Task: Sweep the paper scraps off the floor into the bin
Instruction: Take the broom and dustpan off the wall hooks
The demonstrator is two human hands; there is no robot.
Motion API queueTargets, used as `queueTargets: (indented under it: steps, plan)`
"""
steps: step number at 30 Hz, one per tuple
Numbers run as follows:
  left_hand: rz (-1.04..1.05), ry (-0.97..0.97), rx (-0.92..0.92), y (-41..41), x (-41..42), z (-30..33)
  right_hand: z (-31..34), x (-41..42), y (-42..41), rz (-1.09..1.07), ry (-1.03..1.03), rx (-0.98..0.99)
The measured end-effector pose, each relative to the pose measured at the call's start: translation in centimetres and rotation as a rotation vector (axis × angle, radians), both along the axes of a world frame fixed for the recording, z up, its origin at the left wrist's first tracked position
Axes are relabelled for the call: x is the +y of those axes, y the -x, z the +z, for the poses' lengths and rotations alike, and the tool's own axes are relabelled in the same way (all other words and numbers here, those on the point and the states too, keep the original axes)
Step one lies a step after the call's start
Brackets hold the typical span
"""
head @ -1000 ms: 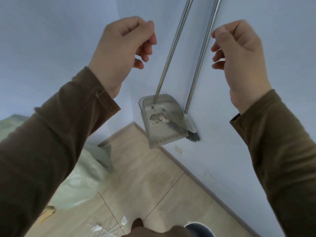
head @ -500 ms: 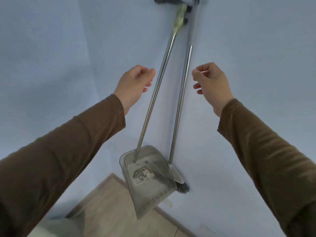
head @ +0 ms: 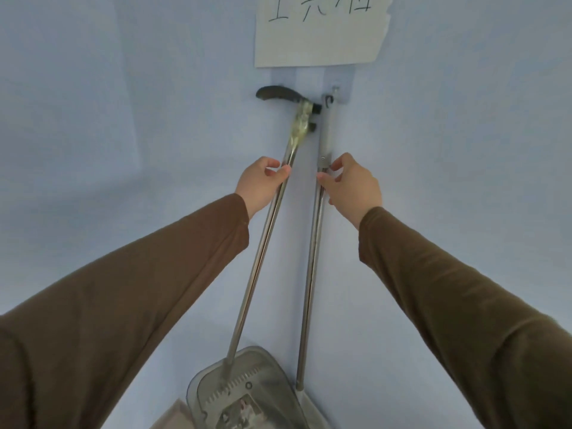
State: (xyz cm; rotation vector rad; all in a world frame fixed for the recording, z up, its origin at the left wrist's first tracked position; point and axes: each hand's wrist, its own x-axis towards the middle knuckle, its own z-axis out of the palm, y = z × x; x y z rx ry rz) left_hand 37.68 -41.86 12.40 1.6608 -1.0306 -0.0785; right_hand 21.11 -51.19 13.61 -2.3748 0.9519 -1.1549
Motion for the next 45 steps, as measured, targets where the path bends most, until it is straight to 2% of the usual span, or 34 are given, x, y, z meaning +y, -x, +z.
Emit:
queueTargets:
  steps: [5,13,20,24,26,33,36,39,42,45]
  plan:
    - [0.003,0.015,-0.061,-0.6,-2.2,0.5,0.5,-1.0,-1.2,-0.124,0.176,0.09]
    - [-0.026,0.051,-0.053,-1.4,-2.5,1.3,1.1,-1.5,-1.7,-0.088,0.217,0.032]
    - [-0.014,0.088,-0.053,-0.6,-0.4,1.9,0.7,-0.8,-0.7,-0.01,0.151,-0.08]
    - [-0.027,0.012,-0.073,0.2,2.6,0.4,-1.0,1.4,0.5,0.197,-0.136,-0.239]
    - [-0.061,-0.037,-0.023,0.5,4.7,-0.9,-2.1,3.0,1.1,0.278,-0.31,-0.295]
    - [-0.273,-0.194,0.304,2.0,14.0,-8.7,-8.9,8.8,3.9,0.47,-0.794,-0.199]
    - [-0.34,-0.323,0.388,3.4,18.0,-13.5,-12.9,11.2,5.3,0.461,-1.039,-0.194]
    - [-0.363,-0.397,0.49,5.3,21.7,-18.3,-16.6,13.0,6.9,0.42,-1.329,-0.32]
    - [-0.4,-0.468,0.66,6.9,24.8,-22.8,-20.3,13.9,8.1,0.401,-1.452,-0.261]
    - [-0.418,-0.663,0.604,9.2,27.9,-25.7,-23.5,15.1,9.0,0.356,-1.537,-0.153]
